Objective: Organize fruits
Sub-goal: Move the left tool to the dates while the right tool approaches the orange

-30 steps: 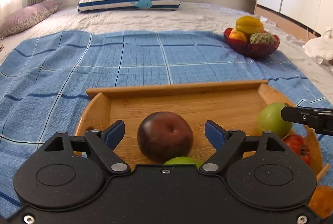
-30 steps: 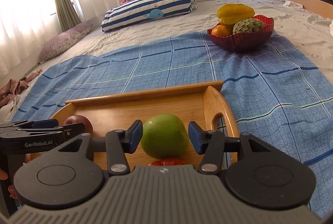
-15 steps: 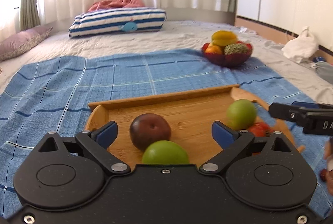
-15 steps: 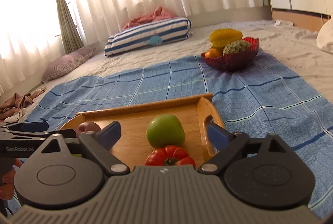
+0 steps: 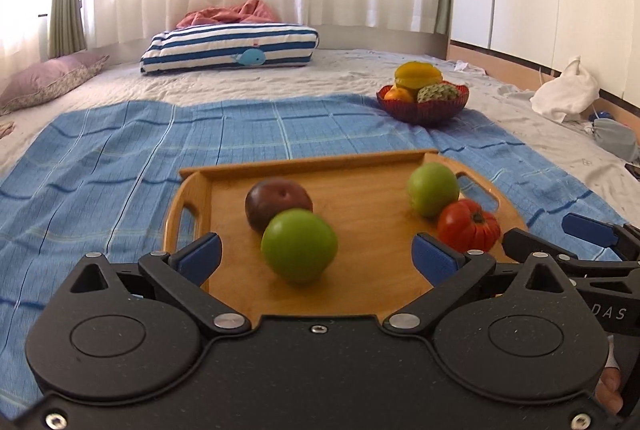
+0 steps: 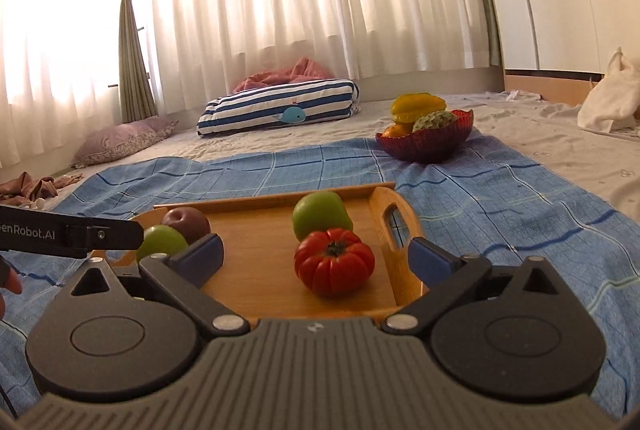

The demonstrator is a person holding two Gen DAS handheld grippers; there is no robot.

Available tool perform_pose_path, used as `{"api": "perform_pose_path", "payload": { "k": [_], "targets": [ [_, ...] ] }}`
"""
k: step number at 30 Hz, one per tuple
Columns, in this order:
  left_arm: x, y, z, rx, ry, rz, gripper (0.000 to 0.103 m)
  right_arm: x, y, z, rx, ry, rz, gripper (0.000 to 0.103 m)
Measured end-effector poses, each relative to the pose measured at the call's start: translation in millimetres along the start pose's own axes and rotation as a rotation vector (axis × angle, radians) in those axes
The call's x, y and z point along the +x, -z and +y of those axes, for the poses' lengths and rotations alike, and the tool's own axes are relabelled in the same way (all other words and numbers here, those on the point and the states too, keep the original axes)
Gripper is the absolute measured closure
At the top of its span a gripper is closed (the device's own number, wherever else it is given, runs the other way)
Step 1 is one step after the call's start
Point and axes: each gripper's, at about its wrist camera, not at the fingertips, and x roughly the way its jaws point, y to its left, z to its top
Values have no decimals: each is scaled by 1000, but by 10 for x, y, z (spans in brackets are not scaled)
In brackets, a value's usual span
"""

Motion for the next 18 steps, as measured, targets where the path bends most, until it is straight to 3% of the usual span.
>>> {"api": "perform_pose_path", "payload": {
  "k": [18],
  "targets": [
    [-247, 440, -14, -25, -54, -16, 1, -285, 389, -27, 43, 49, -54, 0]
  ]
}}
